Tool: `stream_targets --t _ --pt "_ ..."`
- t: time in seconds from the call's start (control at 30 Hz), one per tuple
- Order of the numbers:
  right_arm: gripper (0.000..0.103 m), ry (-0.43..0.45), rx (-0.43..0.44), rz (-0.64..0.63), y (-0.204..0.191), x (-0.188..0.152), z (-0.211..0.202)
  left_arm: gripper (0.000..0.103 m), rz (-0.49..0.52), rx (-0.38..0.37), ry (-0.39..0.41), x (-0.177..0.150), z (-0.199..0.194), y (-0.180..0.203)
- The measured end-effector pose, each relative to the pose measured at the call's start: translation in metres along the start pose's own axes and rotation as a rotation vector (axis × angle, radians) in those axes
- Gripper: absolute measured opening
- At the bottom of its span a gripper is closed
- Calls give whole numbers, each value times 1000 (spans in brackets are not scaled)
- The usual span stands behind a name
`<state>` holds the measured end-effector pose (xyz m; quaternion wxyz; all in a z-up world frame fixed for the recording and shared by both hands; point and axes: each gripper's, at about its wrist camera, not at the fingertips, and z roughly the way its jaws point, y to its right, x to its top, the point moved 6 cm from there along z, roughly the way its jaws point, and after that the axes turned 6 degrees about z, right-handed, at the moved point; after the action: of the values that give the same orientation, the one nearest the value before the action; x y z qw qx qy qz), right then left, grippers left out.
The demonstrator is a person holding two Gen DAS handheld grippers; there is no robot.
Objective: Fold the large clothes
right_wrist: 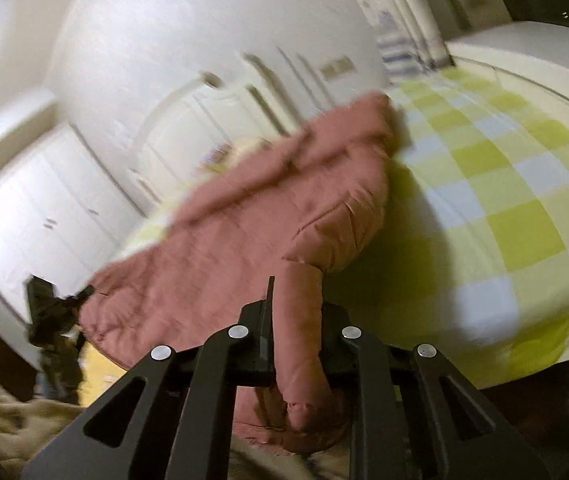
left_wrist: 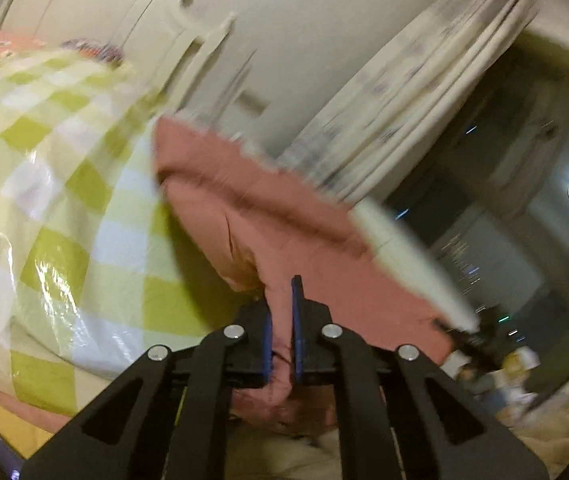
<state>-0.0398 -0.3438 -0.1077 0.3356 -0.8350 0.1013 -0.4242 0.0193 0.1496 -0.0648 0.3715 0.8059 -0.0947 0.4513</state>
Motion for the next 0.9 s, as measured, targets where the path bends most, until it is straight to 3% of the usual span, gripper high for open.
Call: stream_targets --t 0.07,0.13,0.23,0.4,0.43,0.47,0.53,0.7,0.8,0.87,0.9 --pt "19 43 72 -22 -21 4 -22 5 -2 -60 59 6 -24 13" --pt "19 70 105 -68 -42 9 -39 5 18 -68 86 8 -37 21" --pt "19 55 65 -146 -56 10 -41 7 60 -14 22 0 -29 19" --pt "19 0 4 -121 -38 -7 -27 12 -34 31 -136 -45 -2 -12" --pt "19 -7 -4 -108 -33 -9 -28 21 -63 29 -169 -57 1 -20" --pt "19 -12 -13 -100 -29 -11 -29 46 -88 36 -197 -65 3 -27" --pt "19 -20 -24 -90 -23 -12 -32 82 -129 87 -228 -83 1 -41" --pt "19 -33 -23 -72 -17 -17 -28 85 -193 170 -316 -115 5 -71" --pt "19 -43 -25 -73 -15 -20 -24 85 -177 207 -378 -128 10 -77" --pt "19 -47 -29 -75 -15 -21 -24 83 -207 167 -406 -136 16 -80" --pt "19 -51 -32 -75 -14 -22 -25 81 -235 93 -413 -138 17 -74"
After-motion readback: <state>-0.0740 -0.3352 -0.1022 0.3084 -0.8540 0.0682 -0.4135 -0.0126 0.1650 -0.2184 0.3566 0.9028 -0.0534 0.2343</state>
